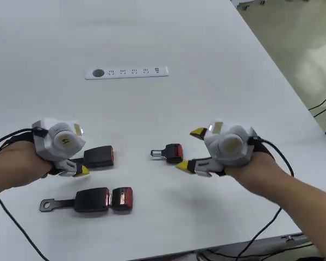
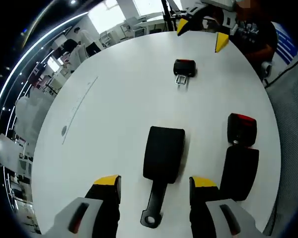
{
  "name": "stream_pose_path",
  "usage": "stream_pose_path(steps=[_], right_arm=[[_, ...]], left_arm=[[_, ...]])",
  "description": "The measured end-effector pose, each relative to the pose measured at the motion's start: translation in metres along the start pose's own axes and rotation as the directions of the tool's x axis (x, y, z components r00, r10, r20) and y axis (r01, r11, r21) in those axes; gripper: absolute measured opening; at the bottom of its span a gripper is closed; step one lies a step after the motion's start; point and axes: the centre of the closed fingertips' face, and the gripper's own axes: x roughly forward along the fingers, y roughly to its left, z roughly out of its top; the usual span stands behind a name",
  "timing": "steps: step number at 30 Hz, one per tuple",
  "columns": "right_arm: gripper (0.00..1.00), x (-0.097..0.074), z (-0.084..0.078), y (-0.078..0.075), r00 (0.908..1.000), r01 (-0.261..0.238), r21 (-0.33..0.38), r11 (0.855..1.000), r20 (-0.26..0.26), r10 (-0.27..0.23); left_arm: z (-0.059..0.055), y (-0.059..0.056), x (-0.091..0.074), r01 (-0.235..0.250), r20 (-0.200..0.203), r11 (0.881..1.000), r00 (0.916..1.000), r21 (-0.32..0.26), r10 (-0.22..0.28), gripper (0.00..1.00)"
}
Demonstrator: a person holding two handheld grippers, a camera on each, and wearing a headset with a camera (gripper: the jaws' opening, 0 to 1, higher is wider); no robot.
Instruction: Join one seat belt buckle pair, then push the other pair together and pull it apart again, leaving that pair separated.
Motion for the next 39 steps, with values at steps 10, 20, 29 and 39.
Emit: stream_pose_path(steps=[10, 20, 29, 39], right_arm=[[0.88, -0.035, -0.027, 0.032, 0.9993, 0.024, 0.128, 0.991, 0.026, -0.027], [0.9, -0.047, -0.021, 0.045, 0.9999, 0.011, 0.088, 0.996, 0.0, -0.011], [0.96, -0.05, -0.008, 0.04, 0.9987, 0.042, 0.121, 0.992, 0.026, -0.045], [0.93, -0.042, -0.015, 0.052, 0.9996, 0.028, 0.137, 0.99, 0.005, -0.029]], left_arm=[[-0.029, -0.042, -0.075, -0.035, 0.082, 0.982, 0.9954, -0.187, 0.051, 0.78], [-0.055, -0.067, -0.111, -0.069, 0.12, 0.937, 0.986, -0.343, 0.116, 0.96], [-0.071, -0.072, -0.121, -0.077, 0.148, 0.891, 0.976, -0.447, 0.159, 1.0], [-0.088, -0.08, -0.118, -0.106, 0.073, 0.897, 0.9857, -0.429, 0.151, 1.0]])
